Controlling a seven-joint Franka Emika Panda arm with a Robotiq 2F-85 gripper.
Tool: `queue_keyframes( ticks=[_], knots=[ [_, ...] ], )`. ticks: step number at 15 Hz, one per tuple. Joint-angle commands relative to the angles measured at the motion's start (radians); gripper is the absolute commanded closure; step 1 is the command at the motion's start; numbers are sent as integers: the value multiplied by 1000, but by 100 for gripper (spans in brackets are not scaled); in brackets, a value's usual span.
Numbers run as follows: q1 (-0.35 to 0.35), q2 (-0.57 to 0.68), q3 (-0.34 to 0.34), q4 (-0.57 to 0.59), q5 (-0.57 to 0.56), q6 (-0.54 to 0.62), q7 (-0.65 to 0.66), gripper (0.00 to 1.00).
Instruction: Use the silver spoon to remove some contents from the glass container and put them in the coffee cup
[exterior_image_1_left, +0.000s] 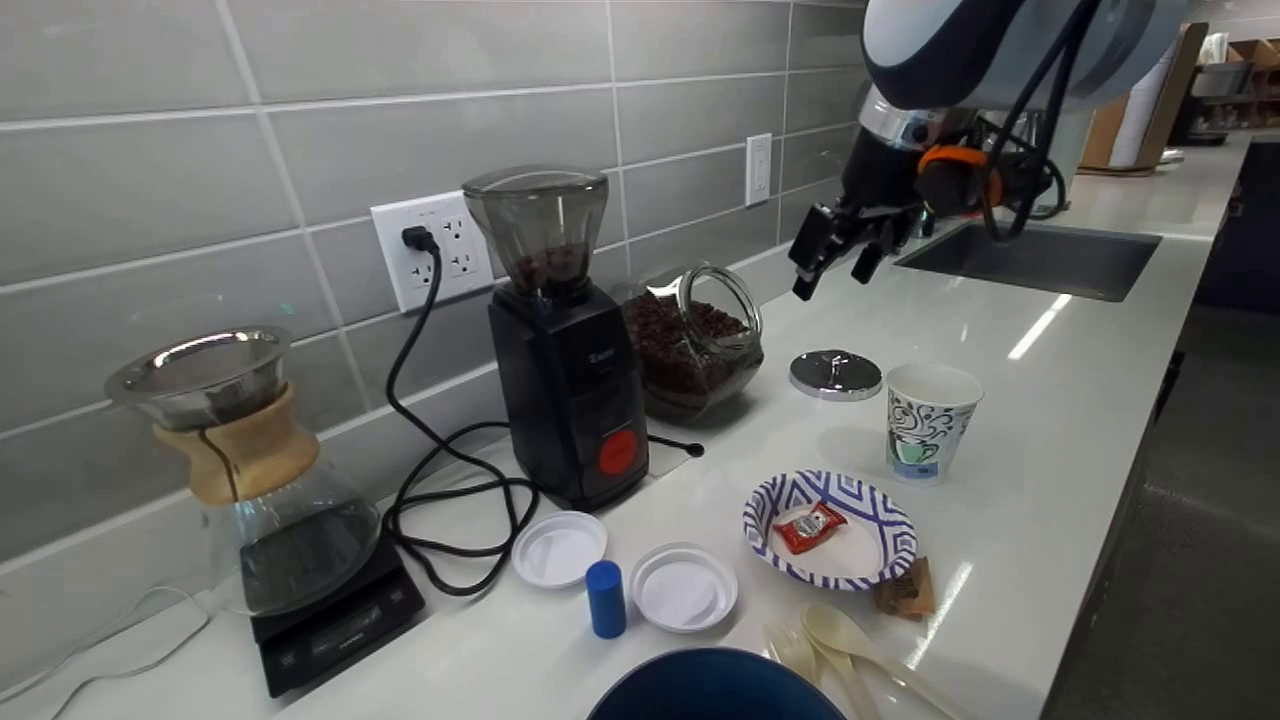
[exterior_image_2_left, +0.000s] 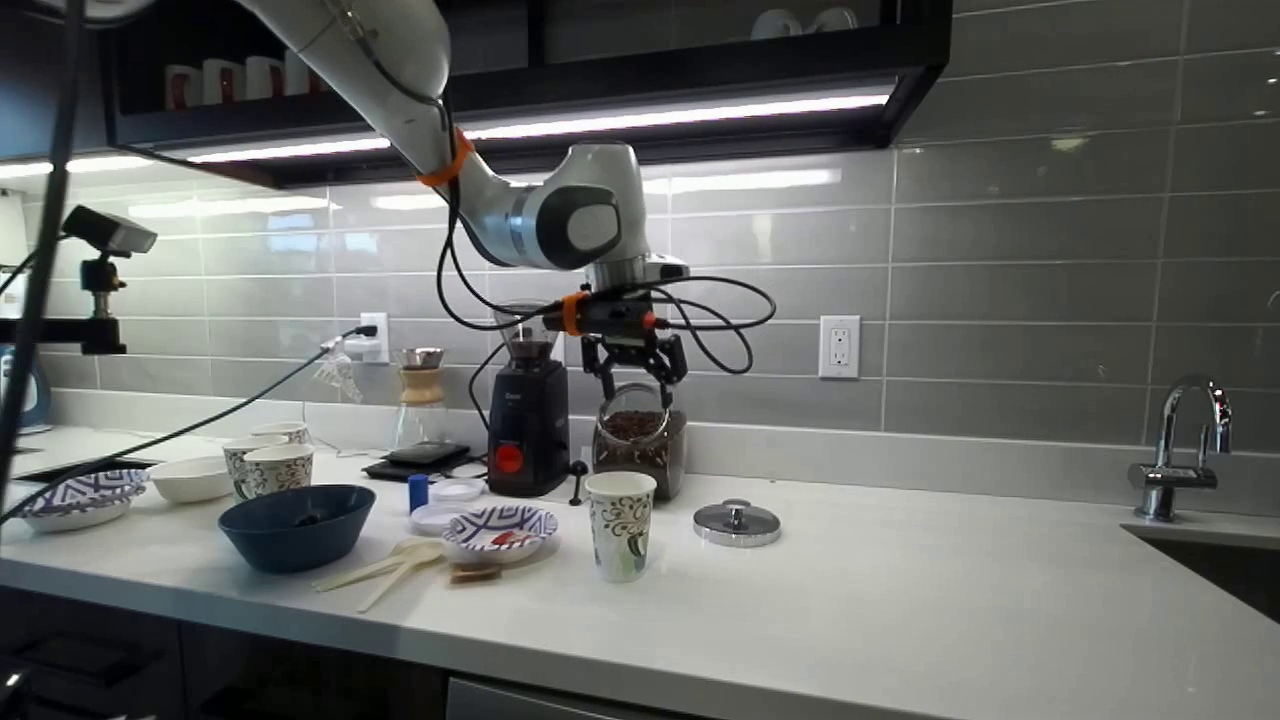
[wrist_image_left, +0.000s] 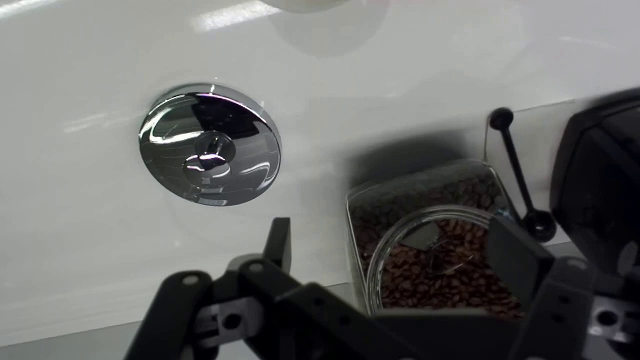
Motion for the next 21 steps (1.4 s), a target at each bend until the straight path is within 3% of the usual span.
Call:
queue_keyframes(
  ticks=[1,9,14,21],
  knots=[
    [-1,81,5,58,46,32,136,0],
    [-3,201,35,127,183,108,319,0],
    [13,267,31,163,187,168,390,0],
    [26,310,17,195,165,155,454,0]
  ],
)
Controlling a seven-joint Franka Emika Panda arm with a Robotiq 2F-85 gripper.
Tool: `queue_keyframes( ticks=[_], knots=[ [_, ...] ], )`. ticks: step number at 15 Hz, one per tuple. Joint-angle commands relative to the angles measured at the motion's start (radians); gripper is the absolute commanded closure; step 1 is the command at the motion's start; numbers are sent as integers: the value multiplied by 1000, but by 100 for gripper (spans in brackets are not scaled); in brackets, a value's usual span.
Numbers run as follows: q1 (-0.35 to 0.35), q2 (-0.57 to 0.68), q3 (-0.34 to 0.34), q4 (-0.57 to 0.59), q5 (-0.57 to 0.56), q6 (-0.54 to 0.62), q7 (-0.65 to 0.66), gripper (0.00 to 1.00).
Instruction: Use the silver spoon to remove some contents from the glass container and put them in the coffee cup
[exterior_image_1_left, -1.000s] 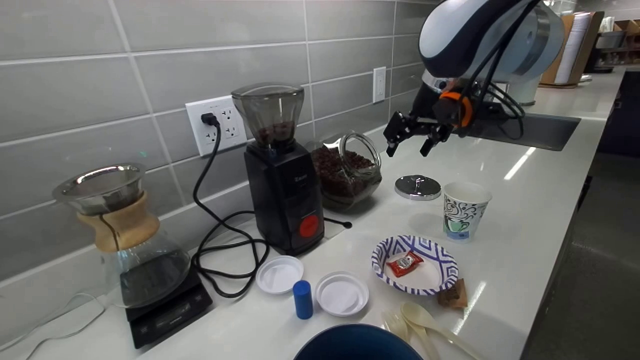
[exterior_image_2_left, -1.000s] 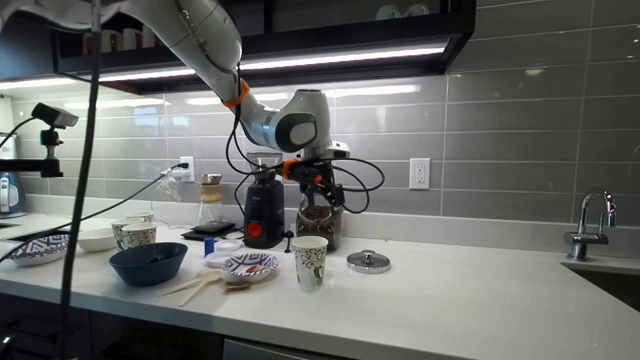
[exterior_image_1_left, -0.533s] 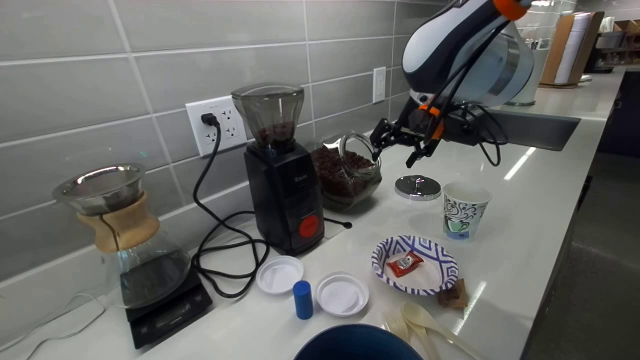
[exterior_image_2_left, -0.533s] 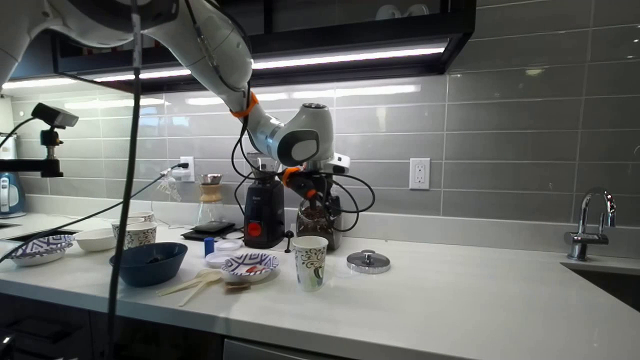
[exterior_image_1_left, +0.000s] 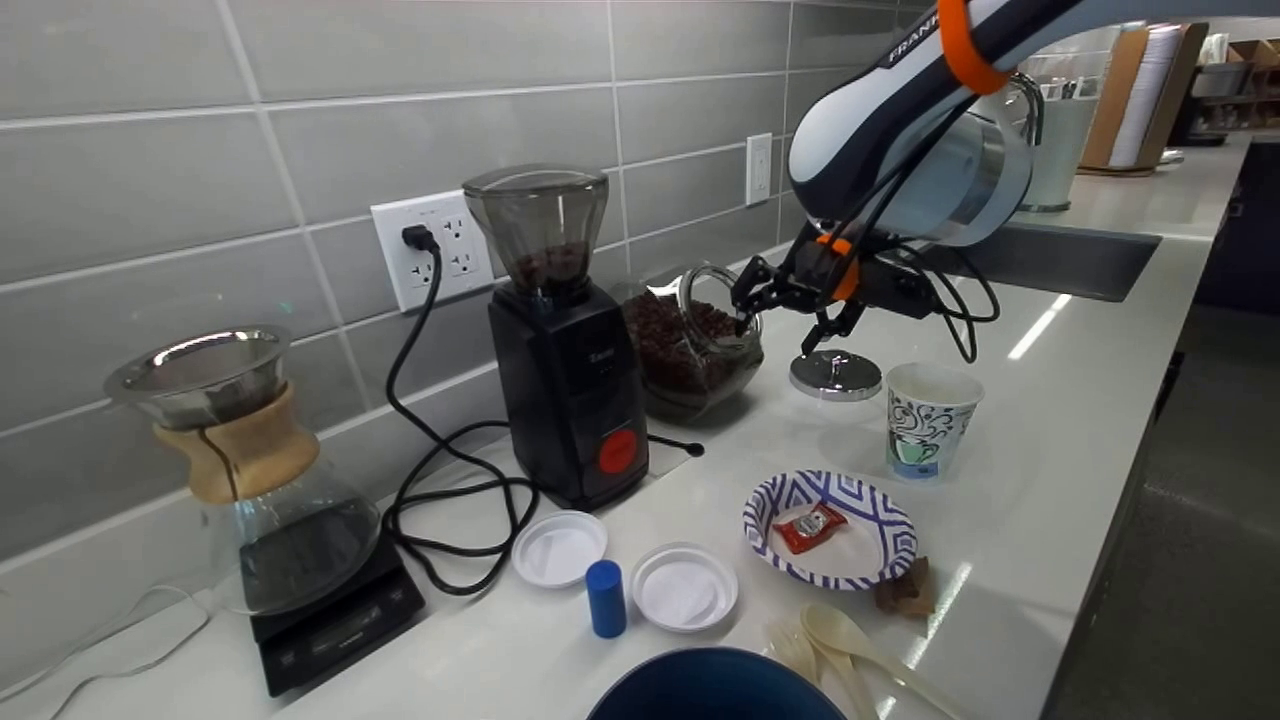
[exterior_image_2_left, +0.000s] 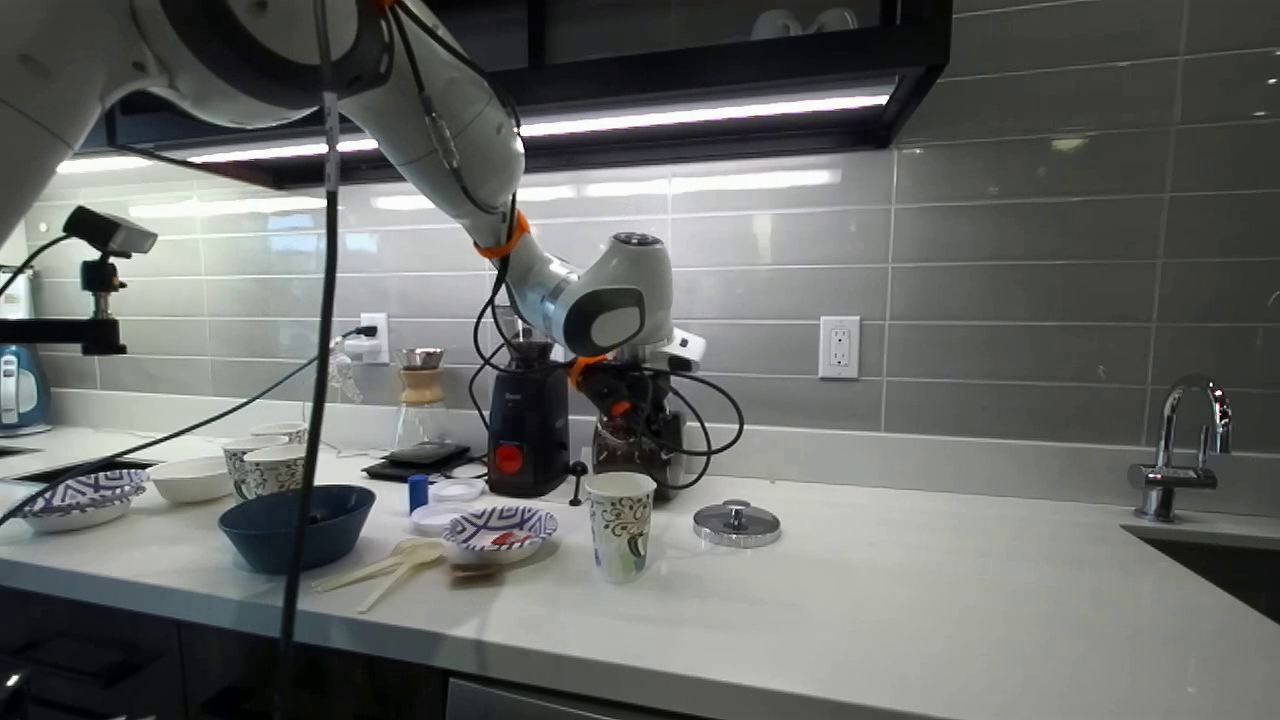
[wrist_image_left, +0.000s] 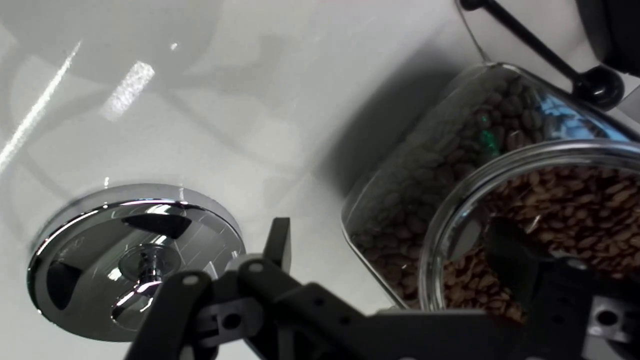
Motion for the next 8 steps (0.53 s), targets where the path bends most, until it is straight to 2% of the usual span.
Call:
queue_keyframes(
  ticks=[1,8],
  knots=[
    [20,28,-17,39,-6,0,44,0],
    [35,16,-45,31,-29,-36,81,0]
  ],
)
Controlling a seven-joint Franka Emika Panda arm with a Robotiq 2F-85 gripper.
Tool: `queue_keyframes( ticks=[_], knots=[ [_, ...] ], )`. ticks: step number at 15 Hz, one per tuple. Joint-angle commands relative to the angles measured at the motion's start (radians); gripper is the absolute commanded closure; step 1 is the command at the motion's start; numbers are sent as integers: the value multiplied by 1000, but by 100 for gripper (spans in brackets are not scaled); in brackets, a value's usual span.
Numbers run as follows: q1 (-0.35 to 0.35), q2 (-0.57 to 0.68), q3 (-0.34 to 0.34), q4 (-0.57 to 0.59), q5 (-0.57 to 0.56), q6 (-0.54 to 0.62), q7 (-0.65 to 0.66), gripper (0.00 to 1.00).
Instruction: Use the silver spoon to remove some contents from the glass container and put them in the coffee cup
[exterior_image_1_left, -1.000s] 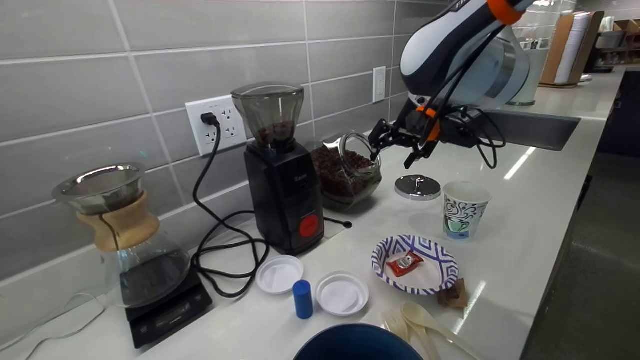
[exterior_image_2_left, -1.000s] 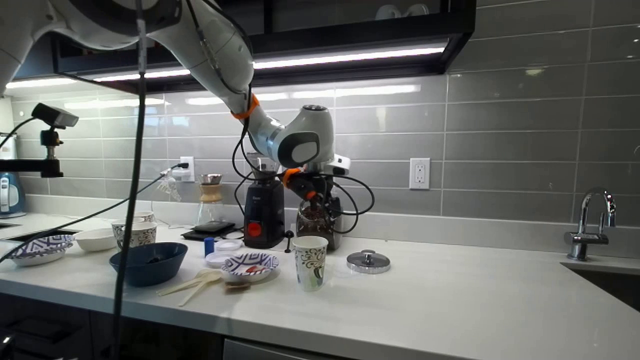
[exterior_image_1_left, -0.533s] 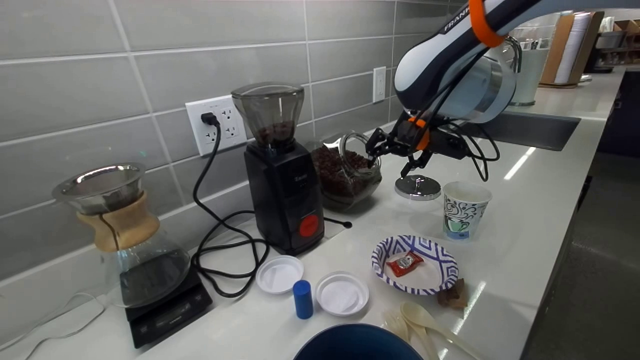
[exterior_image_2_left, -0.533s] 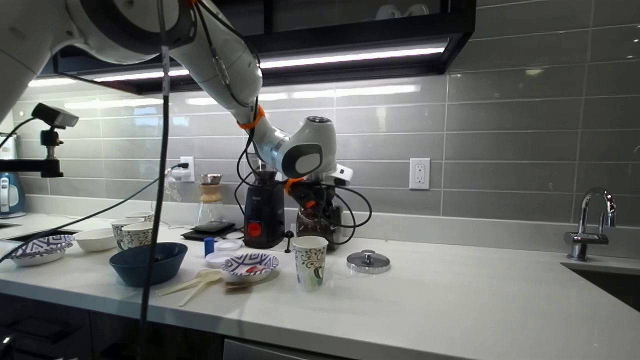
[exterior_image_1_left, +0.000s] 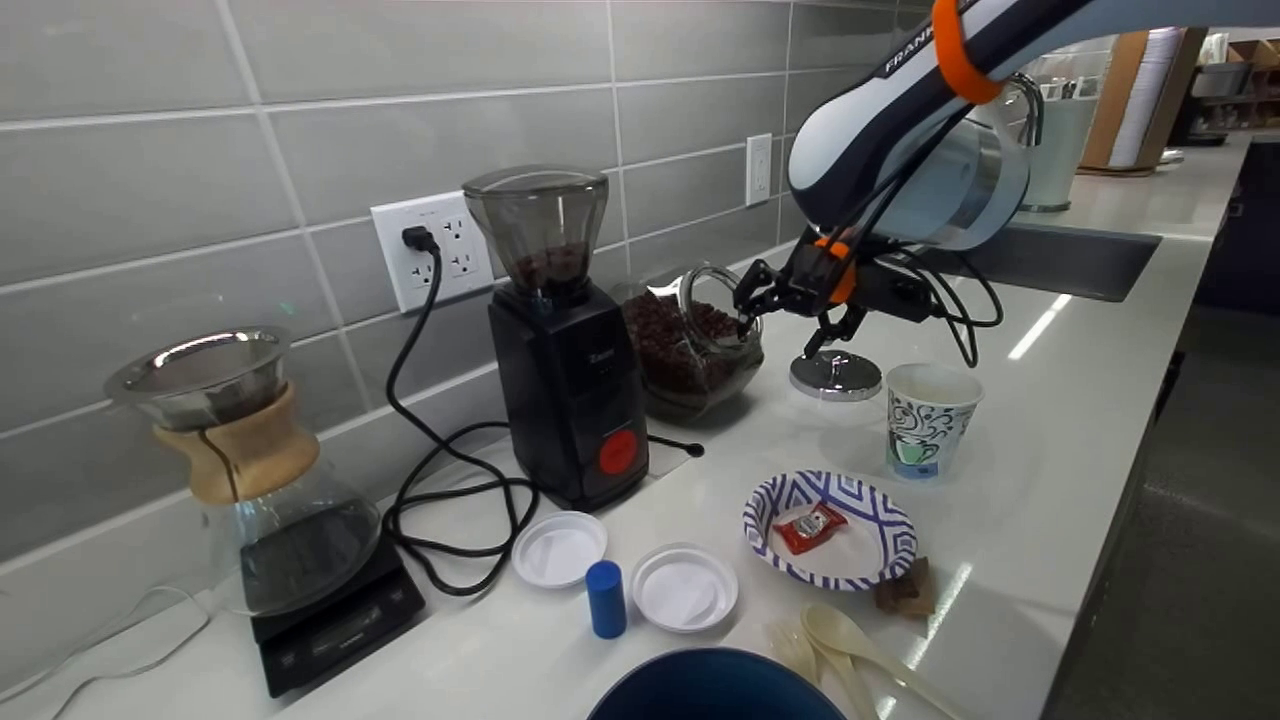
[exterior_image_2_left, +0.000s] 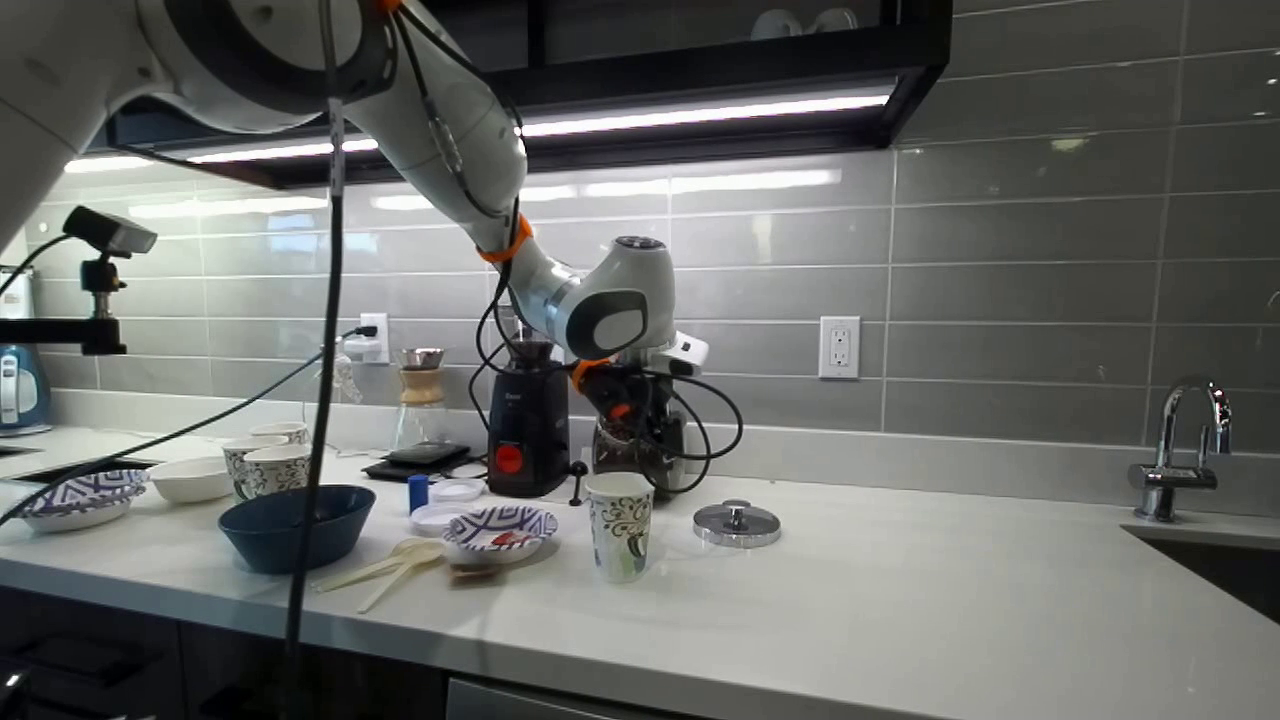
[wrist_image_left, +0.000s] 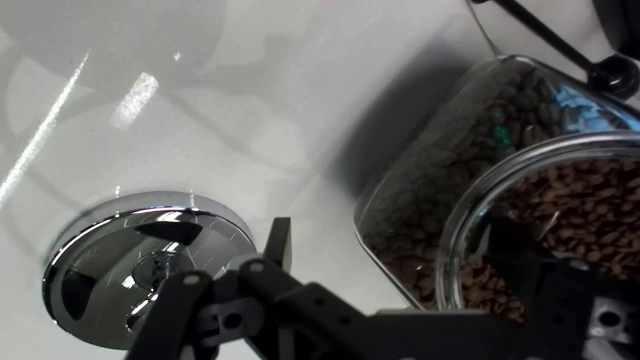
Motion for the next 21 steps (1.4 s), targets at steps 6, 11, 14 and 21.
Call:
queue_keyframes(
  ticks=[6,11,14,21],
  knots=[
    [30,-19,-35,10,-36,-82,64,0],
    [33,-54,-48,-15,-53,-120,80,0],
    [32,-71,-60,-28,-66,-134,94,0],
    [13,-93,-28,-27,-16,-103,64,0]
  ],
)
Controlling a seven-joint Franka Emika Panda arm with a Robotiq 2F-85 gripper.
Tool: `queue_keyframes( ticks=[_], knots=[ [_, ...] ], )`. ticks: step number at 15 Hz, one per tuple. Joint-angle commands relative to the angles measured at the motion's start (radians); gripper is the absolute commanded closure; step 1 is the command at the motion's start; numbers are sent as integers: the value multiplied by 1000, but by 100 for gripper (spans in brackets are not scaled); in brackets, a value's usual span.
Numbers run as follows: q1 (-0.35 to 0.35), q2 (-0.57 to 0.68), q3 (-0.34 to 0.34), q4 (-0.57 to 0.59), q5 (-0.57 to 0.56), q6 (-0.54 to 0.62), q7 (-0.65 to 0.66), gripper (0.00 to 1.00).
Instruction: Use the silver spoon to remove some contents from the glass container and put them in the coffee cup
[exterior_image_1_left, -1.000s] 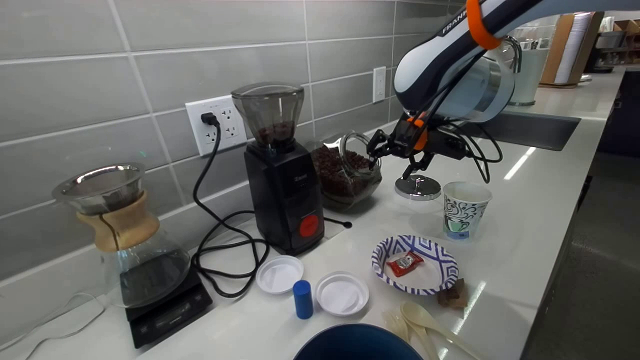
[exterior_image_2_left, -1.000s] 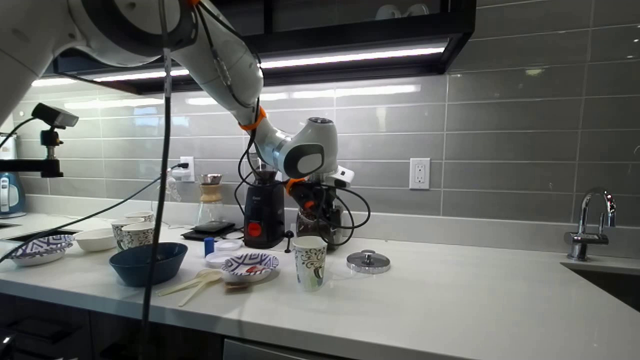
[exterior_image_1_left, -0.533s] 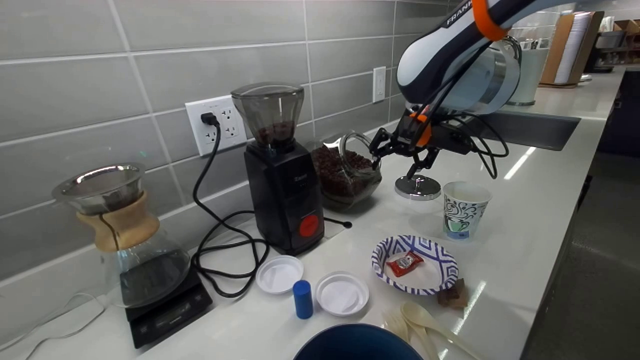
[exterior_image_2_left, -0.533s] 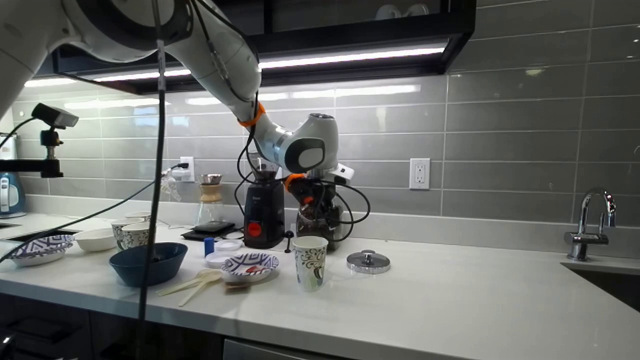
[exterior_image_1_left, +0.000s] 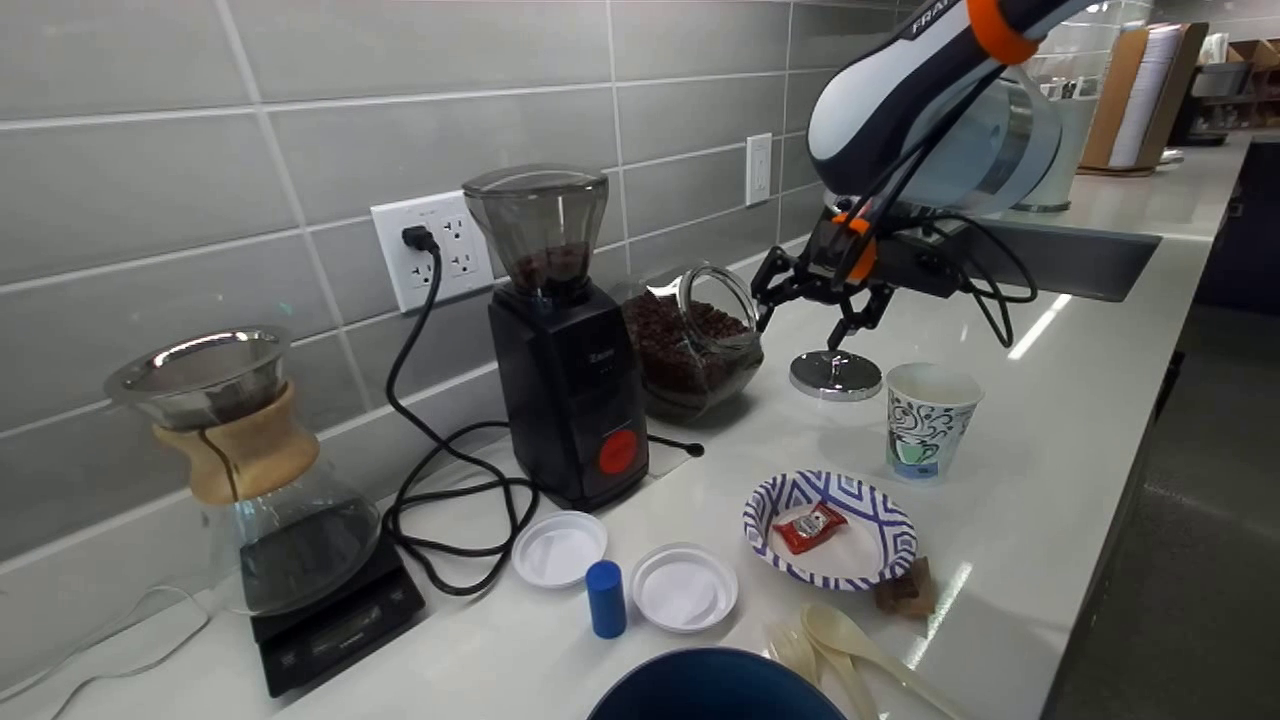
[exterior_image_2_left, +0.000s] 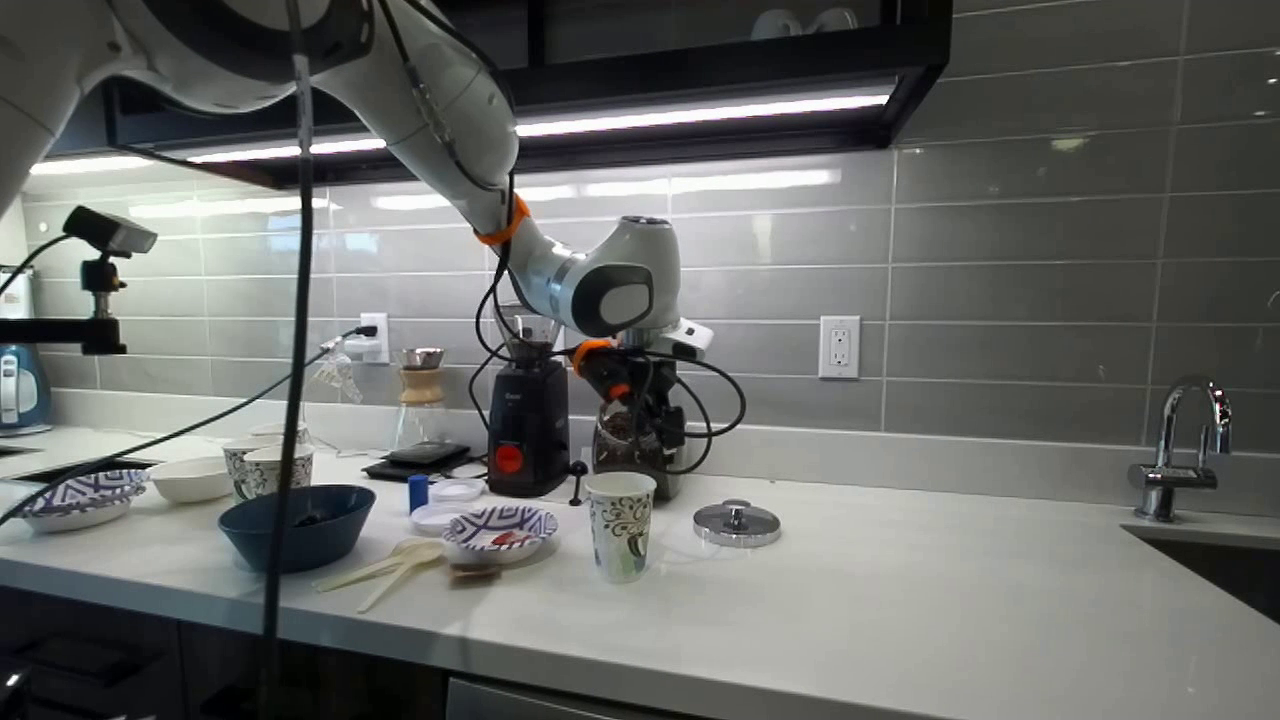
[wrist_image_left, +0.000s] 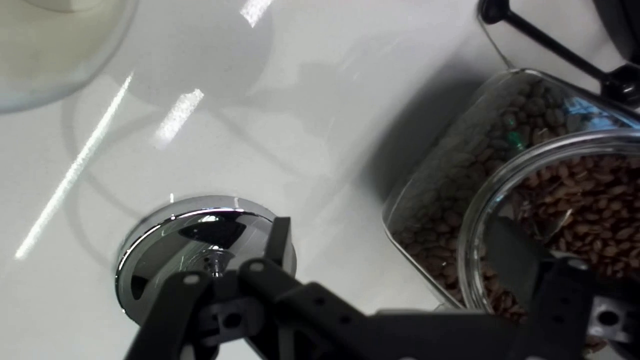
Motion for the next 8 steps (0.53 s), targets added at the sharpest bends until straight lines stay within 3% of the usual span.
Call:
queue_keyframes(
  ticks=[1,8],
  knots=[
    [-7,-30,28,-4,38,1,-1,0],
    [2,-11,29,10,51,-1,35,0]
  ],
)
